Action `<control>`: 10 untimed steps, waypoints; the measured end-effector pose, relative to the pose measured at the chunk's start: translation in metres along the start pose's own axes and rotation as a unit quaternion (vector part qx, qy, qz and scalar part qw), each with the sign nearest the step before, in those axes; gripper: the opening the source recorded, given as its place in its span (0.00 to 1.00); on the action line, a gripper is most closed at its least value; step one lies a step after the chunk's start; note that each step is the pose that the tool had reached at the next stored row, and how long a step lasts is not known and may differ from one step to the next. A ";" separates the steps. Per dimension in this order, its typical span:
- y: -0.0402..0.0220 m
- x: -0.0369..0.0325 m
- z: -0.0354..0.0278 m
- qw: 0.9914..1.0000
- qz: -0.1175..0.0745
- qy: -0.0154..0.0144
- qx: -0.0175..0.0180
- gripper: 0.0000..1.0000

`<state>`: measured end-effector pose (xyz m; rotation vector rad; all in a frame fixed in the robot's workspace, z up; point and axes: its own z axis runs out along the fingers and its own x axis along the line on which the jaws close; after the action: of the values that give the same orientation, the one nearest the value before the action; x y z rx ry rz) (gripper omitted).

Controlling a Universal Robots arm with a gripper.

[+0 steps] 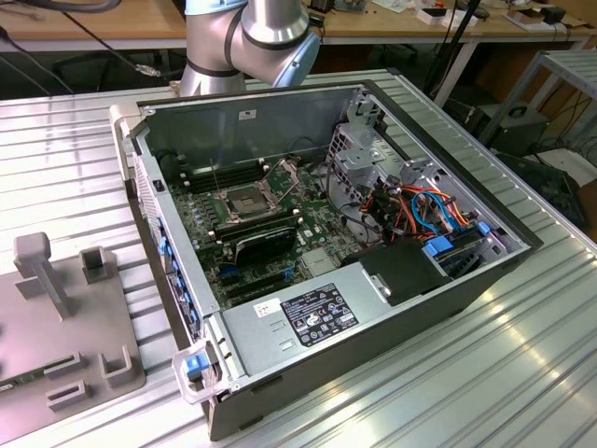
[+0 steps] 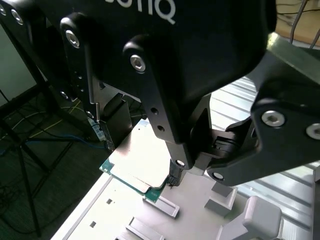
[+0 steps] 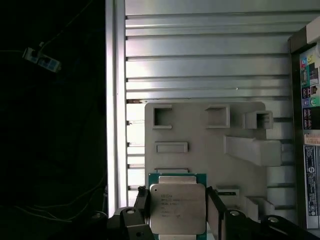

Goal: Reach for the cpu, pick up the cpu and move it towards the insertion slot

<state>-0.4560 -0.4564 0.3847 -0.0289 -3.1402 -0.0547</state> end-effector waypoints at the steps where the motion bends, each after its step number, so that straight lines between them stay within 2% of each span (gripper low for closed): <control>1: 0.0001 0.0000 -0.0022 1.000 0.000 0.000 0.000 0.55; 6: 0.0004 0.0000 -0.0131 1.000 0.000 0.000 0.000 0.55; 10: 0.0005 0.0000 -0.0163 1.000 0.000 0.000 0.000 0.55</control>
<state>-0.4560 -0.4564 0.4010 -0.0288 -3.1402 -0.0545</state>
